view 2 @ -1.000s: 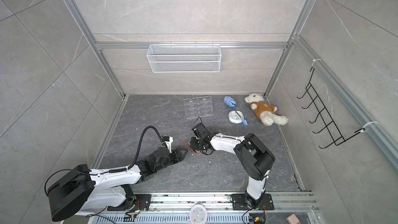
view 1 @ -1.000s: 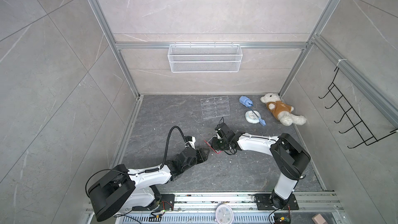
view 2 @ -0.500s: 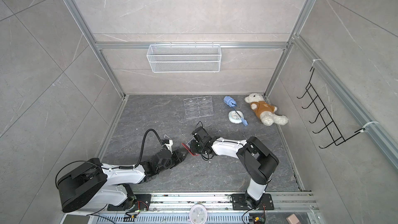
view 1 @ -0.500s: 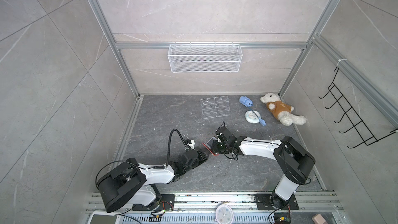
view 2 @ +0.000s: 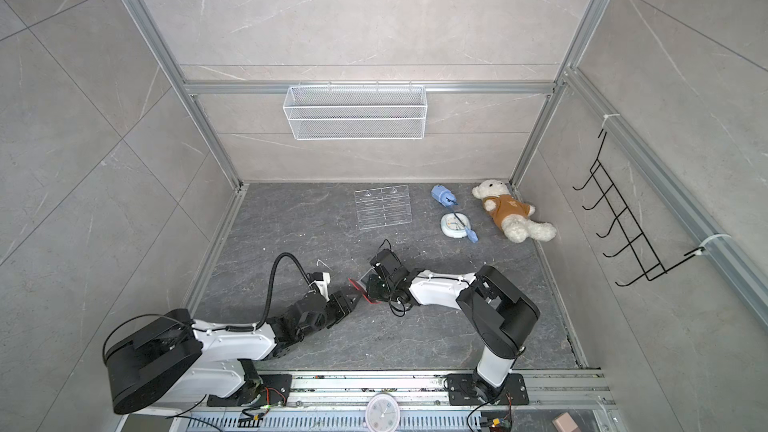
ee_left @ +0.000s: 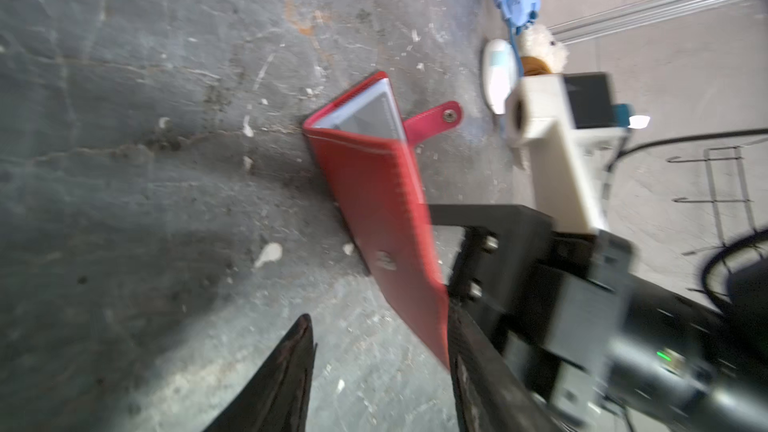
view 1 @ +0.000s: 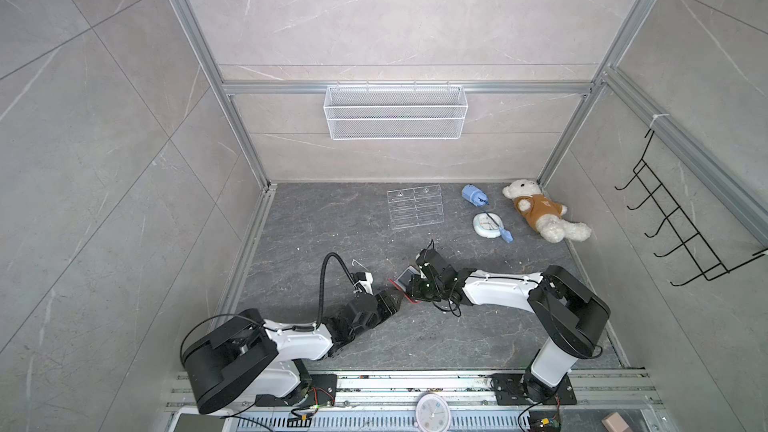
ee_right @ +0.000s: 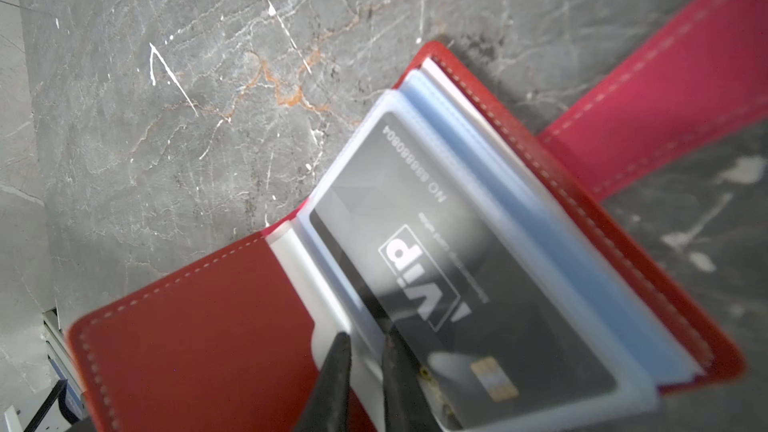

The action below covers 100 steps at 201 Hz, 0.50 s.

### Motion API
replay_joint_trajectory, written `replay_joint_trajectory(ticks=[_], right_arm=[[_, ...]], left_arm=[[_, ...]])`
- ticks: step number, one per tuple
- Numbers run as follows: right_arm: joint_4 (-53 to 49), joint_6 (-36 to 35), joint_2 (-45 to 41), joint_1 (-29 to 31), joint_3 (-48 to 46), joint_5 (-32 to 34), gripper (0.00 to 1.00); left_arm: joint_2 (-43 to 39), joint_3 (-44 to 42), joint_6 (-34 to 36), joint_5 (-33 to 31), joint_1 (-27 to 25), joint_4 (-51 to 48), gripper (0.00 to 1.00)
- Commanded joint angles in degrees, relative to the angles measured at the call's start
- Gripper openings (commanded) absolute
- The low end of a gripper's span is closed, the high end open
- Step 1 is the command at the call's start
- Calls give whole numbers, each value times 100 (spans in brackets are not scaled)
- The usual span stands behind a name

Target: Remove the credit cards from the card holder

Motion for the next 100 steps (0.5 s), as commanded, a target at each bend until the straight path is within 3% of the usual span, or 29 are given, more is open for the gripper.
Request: replay_joint_trajectory(ticks=[1,34,100], right_arm=[[8,84,-102,50,-133,100,19],[58,110,-63,69,-131,96,19],[36,153,-98,179,-159,203,19]], left_arm=[[-670,49,-121,-377,-107,-426,57],[-734,228,-149,-129,-107,-871,62],[-74,237,-376,-179,-74,-333,61]])
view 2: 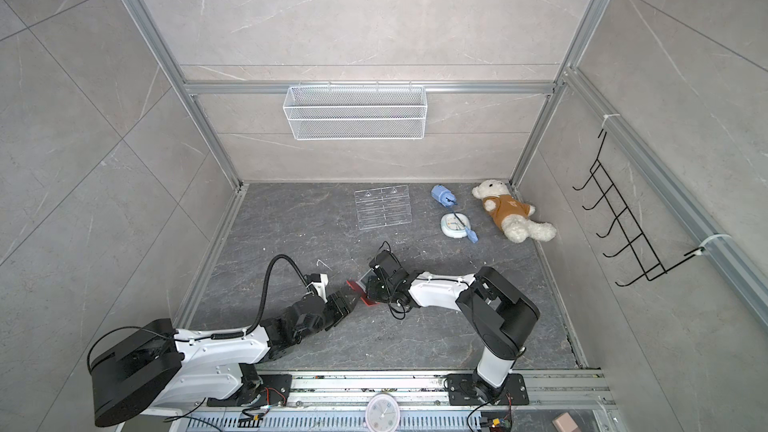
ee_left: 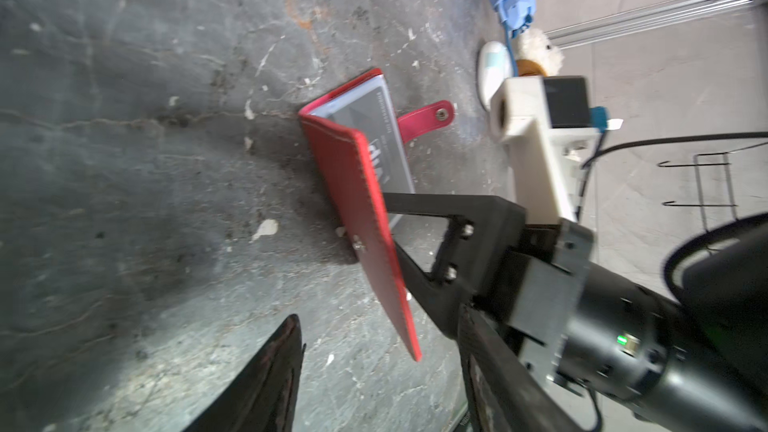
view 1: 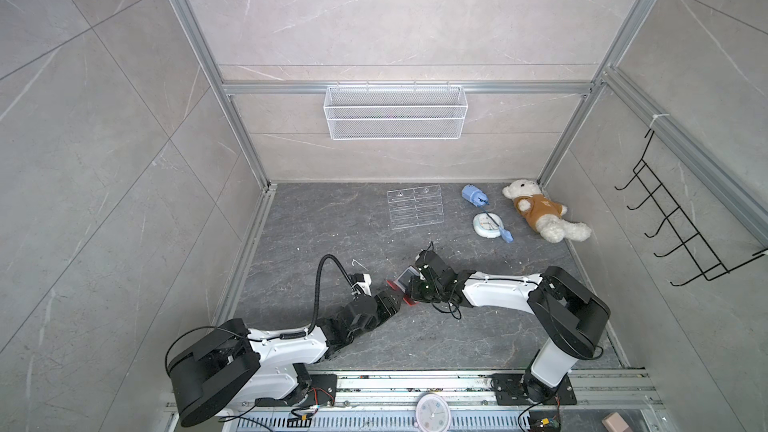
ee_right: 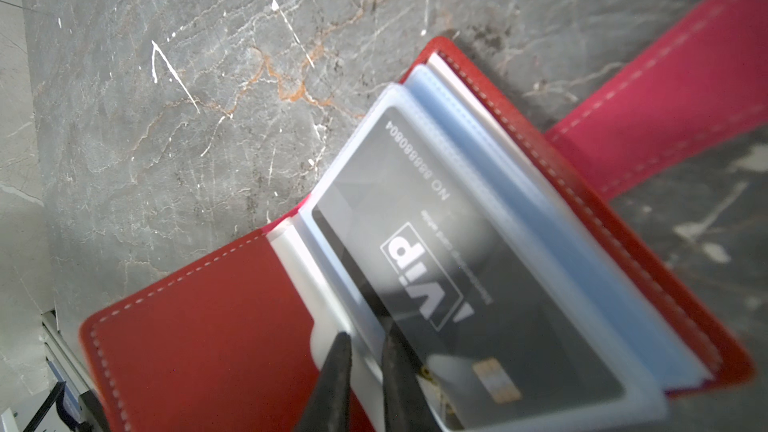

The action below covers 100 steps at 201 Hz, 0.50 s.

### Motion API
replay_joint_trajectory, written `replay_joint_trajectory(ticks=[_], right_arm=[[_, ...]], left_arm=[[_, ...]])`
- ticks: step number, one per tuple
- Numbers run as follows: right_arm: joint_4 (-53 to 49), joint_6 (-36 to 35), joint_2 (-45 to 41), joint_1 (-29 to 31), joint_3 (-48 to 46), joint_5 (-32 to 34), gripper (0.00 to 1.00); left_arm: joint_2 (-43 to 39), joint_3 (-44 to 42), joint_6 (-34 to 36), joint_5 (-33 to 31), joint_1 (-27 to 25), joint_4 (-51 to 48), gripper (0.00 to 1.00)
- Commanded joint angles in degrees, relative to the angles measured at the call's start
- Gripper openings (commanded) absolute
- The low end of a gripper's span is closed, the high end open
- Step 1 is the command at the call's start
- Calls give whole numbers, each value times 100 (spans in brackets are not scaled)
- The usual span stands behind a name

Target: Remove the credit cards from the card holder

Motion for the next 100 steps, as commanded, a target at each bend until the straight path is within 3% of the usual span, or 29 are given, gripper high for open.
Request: replay_joint_trajectory(ticks=[1,54,100], right_arm=[[-27,88,-92,87,-135,107,19],[-1,194,-208,220,-193,206,19],[-143,221,-447,335,-217,347,19]], left_arm=[[105,159,-125,-86,17,217,61],[543,230,-124,15,148,394,56],[888,260,-62,116,211,337,22]])
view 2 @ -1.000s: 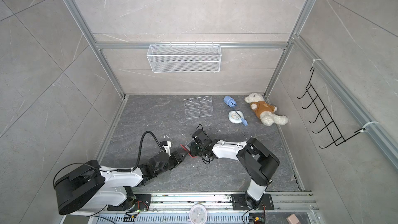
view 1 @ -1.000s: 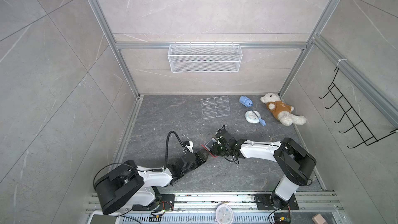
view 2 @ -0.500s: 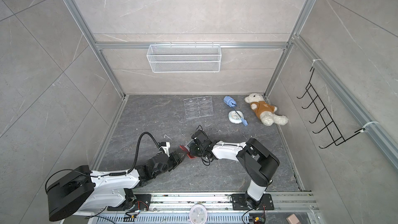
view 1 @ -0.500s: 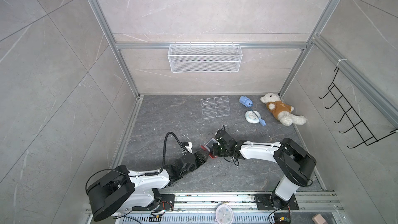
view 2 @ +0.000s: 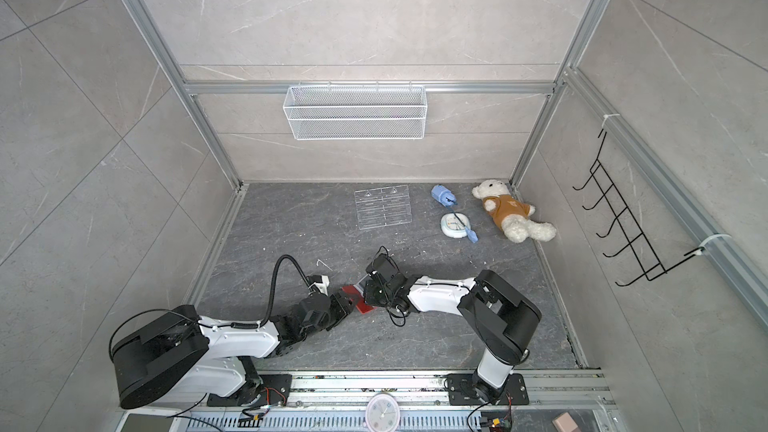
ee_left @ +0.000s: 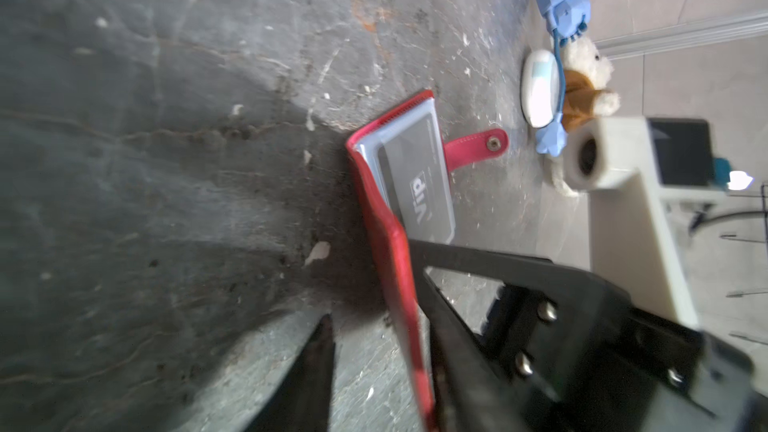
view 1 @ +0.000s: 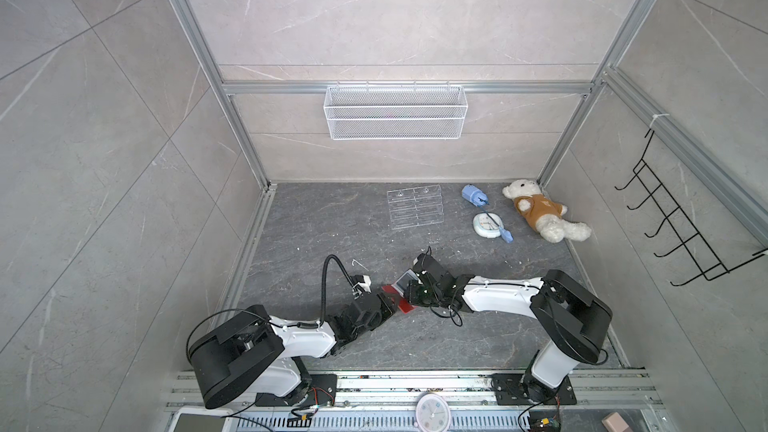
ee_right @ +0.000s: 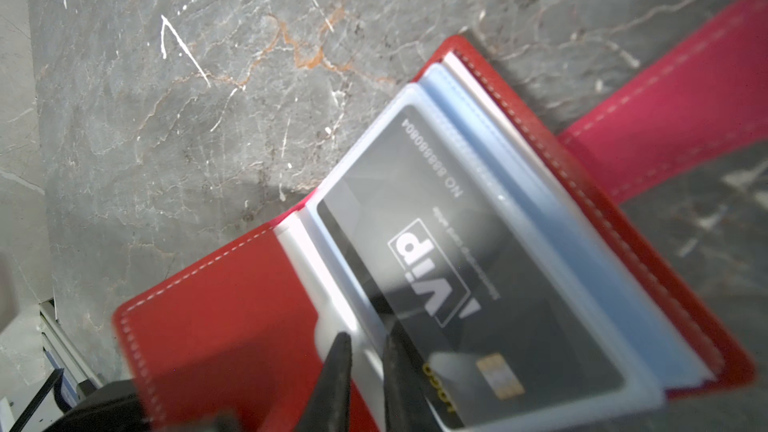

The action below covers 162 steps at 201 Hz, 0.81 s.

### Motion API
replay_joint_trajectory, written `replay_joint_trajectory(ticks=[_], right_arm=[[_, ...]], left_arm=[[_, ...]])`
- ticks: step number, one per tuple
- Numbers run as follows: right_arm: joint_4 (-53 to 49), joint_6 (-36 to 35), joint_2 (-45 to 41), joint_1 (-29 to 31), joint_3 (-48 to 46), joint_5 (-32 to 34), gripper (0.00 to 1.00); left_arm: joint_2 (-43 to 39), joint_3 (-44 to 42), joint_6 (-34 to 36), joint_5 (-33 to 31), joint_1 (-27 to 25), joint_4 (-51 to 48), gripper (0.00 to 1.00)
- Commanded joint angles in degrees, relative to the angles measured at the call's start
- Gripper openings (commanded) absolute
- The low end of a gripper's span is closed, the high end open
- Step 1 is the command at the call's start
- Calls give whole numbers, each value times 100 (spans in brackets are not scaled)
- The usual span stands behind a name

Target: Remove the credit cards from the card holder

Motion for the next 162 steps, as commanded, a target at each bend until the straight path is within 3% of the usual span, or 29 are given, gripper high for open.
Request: replay_joint_trajectory(ticks=[1,20,38,86,98,126,143,162], right_arm=[[-179,74,-297,58,-109,190,19],[-299,33,-544,58,-182,272,20],[-557,-51,-879,58,-229,382,28],[-1819,-788,-1509,-42,43,644,41],[-2005,-959,-1577,-102,48,640,44],[-2196,-1214,-1878,-312,-69,471,58],[-1984,-1261,-2161,-394,-274,245,76],[-1800,-1283,-2339,-539,-444,-126,80]], left_arm=[[102,175,55,75,29,85,21],[56,120,119,127,47,-17,9],[-166,87,256,204,57,-378,0],[-969,288,1104,820,226,-1927,0],[-1015,384,1375,1236,389,-2151,0],[-911,721,1941,1760,580,-2834,0],[-761,872,2240,1905,638,-3067,0],[-536,1129,2637,2067,693,-3382,0]])
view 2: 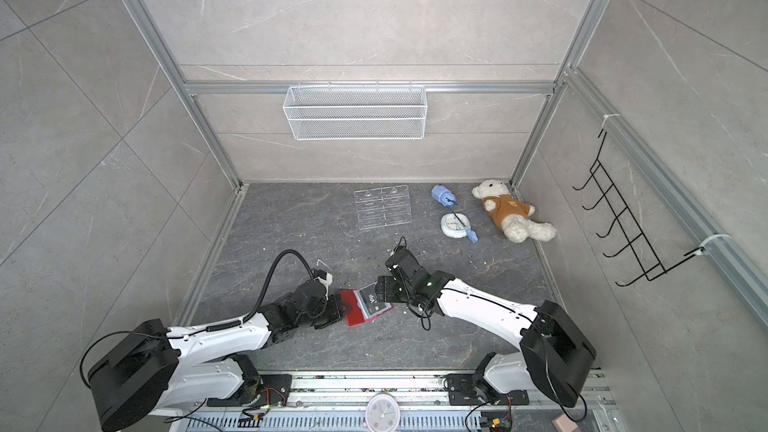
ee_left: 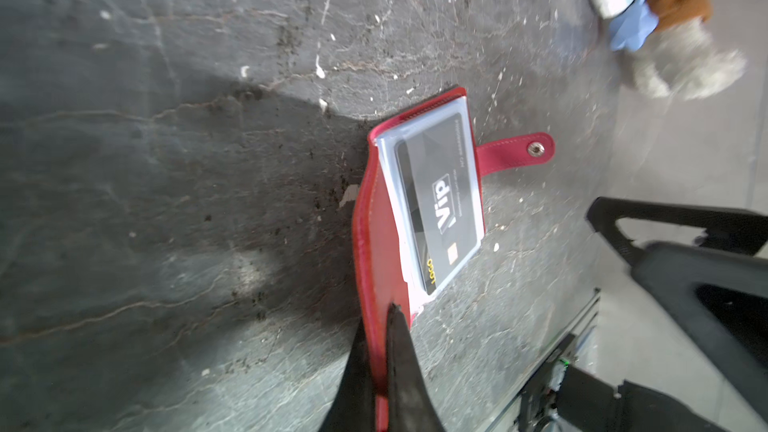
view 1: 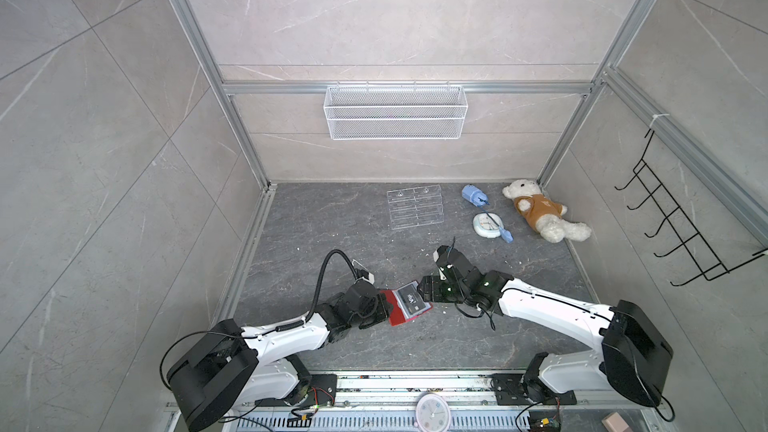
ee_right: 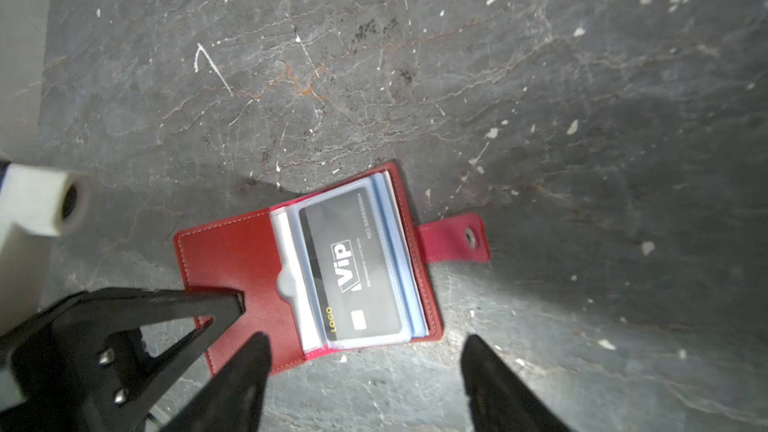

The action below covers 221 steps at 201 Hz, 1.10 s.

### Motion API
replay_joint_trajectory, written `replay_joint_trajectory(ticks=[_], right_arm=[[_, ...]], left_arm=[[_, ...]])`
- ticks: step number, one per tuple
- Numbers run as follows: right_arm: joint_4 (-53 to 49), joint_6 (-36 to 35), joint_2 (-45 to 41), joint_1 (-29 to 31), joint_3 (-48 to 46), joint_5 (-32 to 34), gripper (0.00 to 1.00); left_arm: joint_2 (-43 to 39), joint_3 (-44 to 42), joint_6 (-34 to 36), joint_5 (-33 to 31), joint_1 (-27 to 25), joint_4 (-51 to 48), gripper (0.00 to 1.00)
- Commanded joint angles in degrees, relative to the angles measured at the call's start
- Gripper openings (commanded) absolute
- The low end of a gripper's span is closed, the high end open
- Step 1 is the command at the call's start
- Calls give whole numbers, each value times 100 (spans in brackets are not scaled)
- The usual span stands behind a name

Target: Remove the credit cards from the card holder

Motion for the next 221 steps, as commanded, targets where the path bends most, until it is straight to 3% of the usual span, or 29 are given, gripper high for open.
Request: replay_joint_trajectory(ticks=[1,36,66,221], right_arm=[[29,-197,-317,-155,-238,-455,80],[793,39,-226,-499,-675,-1472,80],[1265,235,12,-549,-853,-1861,80],[1974,429,843,-714,-1255,-1925,76]], left_arm=[[256,387,863,461,72,-728,0],[731,841,1407,507,74,-1207,0],[981,948,1481,488,78,-1198,0],[1058,782,1385,434,78,-839,0]])
